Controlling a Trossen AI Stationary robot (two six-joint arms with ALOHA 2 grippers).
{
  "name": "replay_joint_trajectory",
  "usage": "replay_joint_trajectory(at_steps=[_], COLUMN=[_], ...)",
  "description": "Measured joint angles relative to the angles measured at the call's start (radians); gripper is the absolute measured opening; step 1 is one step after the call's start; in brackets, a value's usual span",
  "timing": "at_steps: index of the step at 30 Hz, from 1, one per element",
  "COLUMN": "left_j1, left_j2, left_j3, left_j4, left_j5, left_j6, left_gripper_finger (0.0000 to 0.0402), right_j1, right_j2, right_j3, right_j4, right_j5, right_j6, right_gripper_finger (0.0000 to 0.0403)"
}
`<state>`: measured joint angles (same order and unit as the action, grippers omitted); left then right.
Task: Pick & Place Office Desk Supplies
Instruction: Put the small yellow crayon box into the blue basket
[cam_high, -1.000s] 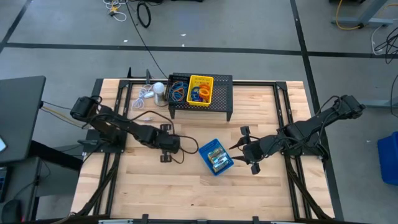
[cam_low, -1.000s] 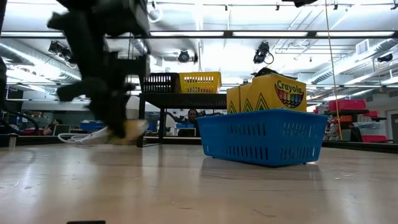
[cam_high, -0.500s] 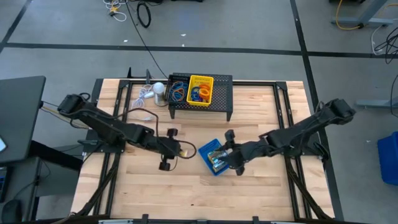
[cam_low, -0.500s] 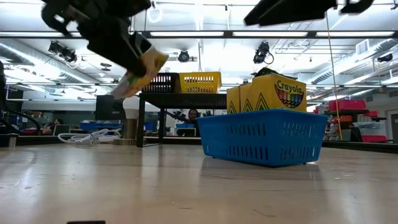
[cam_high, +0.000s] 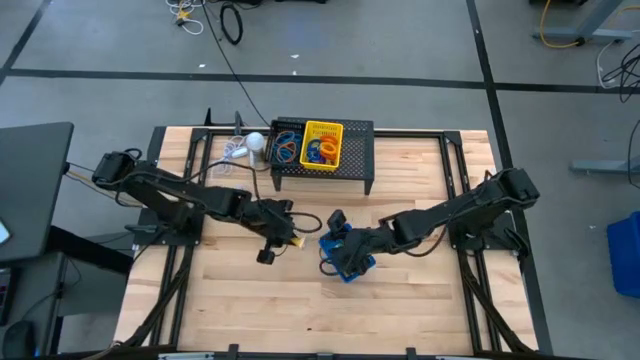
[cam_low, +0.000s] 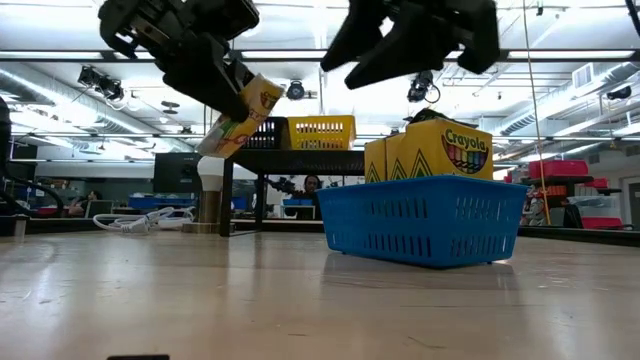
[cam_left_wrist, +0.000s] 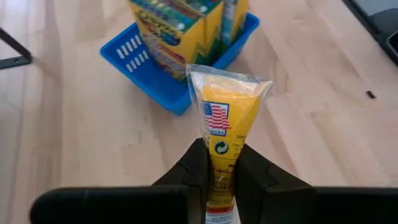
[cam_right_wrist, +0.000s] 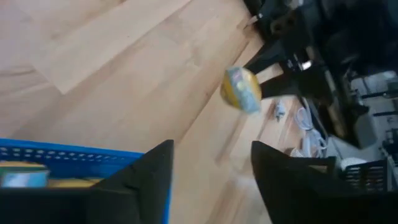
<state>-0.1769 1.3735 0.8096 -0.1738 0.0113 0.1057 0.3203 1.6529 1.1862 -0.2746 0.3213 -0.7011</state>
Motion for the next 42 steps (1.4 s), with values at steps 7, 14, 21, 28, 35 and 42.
replay_joint_trajectory(at_steps=[7, 14, 21, 28, 35, 42], left_j1=[0.035, 0.082, 0.122, 0.134, 0.140, 0.140], left_j2=[0.006, 0.008, 0.008, 0.026, 0.067, 0.072], left_j3=[0.001, 0.001, 0.001, 0.001, 0.002, 0.001], left_j4=[0.033, 0.109, 0.122, 0.165, 0.193, 0.212], left_j5=[0.033, 0.112, 0.168, 0.203, 0.218, 0.242], left_j6=[0.043, 0.065, 0.071, 0.071, 0.079, 0.089], left_gripper_finger=[0.0047, 0.0047, 0.0047, 0.0047, 0.0047, 0.0047], right_j1=[-0.026, -0.039, -0.050, -0.068, -0.078, -0.078], right_j2=[0.014, 0.049, 0.083, 0.083, 0.083, 0.101], right_j3=[0.015, 0.015, 0.015, 0.015, 0.013, 0.013], right_j4=[0.059, 0.127, 0.170, 0.211, 0.206, 0.213], right_j5=[0.015, 0.007, 0.026, -0.018, -0.033, -0.034], right_j6=[-0.074, -0.166, -0.232, -0.280, -0.299, -0.333], right_gripper_finger=[0.0269, 0.0272, 0.0272, 0.0251, 0.0201, 0.0155])
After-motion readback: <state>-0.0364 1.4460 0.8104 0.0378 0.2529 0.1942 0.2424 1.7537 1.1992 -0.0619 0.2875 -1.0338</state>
